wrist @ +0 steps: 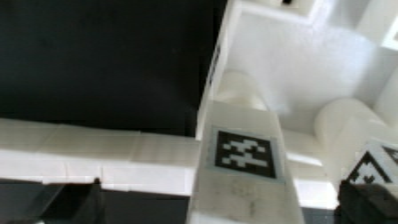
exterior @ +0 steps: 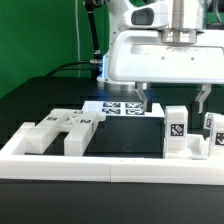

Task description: Assemble chair

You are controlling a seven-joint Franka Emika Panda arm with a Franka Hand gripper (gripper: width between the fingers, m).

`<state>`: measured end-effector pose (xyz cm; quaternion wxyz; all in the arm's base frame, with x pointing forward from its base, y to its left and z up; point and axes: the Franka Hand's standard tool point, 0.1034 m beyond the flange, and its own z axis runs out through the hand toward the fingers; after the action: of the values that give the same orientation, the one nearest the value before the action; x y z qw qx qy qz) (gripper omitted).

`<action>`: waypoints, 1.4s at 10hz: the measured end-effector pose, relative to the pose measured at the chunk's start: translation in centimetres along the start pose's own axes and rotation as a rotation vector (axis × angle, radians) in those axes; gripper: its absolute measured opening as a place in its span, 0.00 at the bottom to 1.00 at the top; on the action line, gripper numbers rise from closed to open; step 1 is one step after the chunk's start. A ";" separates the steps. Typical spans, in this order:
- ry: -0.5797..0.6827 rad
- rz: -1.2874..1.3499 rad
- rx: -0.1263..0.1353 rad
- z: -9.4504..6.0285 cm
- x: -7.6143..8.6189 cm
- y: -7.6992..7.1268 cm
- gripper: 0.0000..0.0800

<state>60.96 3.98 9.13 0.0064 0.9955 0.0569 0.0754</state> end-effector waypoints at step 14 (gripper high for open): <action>-0.152 0.011 0.020 0.3 1.4 -0.6 0.36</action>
Offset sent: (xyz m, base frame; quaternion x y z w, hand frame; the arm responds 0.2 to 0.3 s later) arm 0.0058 0.0061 0.0003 0.0005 0.0045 0.0067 1.0000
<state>62.28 4.69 9.07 0.0005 0.9987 0.0516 -0.0008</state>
